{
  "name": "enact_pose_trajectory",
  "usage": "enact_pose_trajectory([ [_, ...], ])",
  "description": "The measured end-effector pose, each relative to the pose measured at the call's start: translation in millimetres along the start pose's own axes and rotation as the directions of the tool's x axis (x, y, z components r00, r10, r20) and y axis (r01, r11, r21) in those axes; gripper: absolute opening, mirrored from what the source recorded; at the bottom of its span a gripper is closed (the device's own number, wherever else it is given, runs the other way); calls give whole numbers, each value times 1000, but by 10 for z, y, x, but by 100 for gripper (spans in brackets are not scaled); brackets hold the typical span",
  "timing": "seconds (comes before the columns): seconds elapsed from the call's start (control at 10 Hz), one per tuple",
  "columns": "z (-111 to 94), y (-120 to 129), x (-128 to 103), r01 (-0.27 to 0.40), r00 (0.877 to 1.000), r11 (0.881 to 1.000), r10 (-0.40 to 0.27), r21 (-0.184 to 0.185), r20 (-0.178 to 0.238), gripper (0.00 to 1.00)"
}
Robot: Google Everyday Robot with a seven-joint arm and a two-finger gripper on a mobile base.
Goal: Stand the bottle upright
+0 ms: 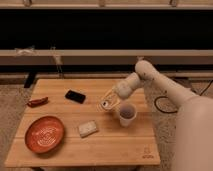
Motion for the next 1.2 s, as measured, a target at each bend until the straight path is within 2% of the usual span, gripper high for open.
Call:
enact_pose_trajectory([
  [0.5,-148,212,284,-57,998,998,56,22,25,0],
  [1.2,-532,430,569,-117,992,992,119,51,-43,0],
])
